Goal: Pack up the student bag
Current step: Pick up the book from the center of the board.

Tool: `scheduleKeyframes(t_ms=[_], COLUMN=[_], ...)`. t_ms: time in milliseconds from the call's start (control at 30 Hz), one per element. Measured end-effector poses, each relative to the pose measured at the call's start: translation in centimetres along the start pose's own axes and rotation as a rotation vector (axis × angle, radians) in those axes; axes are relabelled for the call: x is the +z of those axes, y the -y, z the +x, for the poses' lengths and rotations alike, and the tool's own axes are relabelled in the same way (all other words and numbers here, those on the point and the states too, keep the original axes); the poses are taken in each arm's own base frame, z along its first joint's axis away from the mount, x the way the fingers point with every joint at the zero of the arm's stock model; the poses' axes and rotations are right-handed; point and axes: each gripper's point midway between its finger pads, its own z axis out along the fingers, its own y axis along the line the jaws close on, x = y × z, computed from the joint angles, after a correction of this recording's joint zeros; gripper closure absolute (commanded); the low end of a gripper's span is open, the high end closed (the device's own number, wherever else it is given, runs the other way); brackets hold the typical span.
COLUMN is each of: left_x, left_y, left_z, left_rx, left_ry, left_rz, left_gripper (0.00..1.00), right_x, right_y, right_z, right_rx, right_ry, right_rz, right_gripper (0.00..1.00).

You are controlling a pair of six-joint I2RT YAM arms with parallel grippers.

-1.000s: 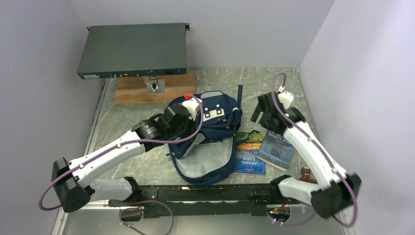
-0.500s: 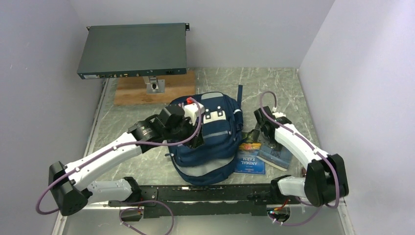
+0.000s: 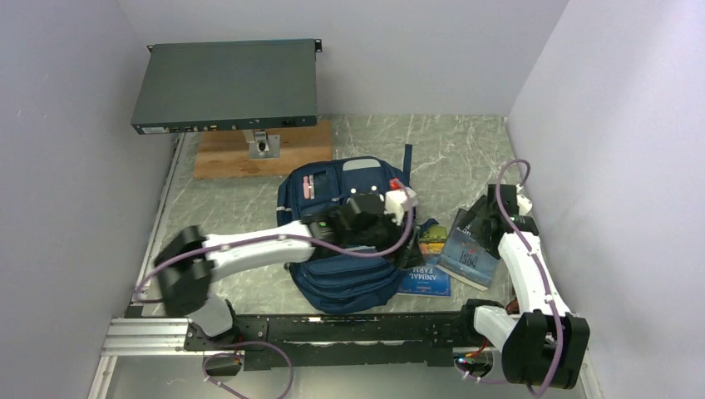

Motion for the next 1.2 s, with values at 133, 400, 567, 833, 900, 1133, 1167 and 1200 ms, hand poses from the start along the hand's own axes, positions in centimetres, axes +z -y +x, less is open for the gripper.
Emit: scheduleKeyframes(t_ms=[133,400,567,833,900,1133,1167,1200], left_x=[6.7,13.6,15.9,17.3,17.9,18.4,18.4,18.3], left_y=[-3.5,-5.9,-6.7,-8.2,-7.9,-6.1,-6.2,-6.2], left_z=[4.6,6.2,6.7,8.3,8.4,9.3,9.3,9.3], left_rx=[-0.102,-0.210,-0.221,-0.293,-0.318,-0.430,-0.446,-0.463], left_ry=[-0.124,-0.150,-0.161,-0.188,-0.194,-0.223,-0.220,-0.215], left_rz=[-0.074,-0.156,-0.211,-0.284,-0.263,-0.106,-0.086,-0.067], left_gripper=[0.14,0.16,0.17,0.21,0.25,0.32,0.34,0.37], right_x=[0.4,3.1,4.6,5.2,5.3,5.5,5.6,5.6], right_y=[0.9,2.7,2.9,2.6,2.5,2.3,2.3,2.2], right_z=[-1.1,-1.0,0.2,-0.3,-0.3,-0.5,-0.5,-0.5], right_rx=[0.070,0.161,0.158,0.166,0.167,0.149,0.146,0.141], right_ry=[-0.014,-0.041,-0.079,-0.062,-0.061,-0.058,-0.061,-0.068], right_rz=[-0.025,-0.005,-0.002,-0.024,-0.032,-0.047,-0.050,-0.055], right_gripper=[0.15,0.18,0.18,0.18,0.19,0.19,0.19,0.20])
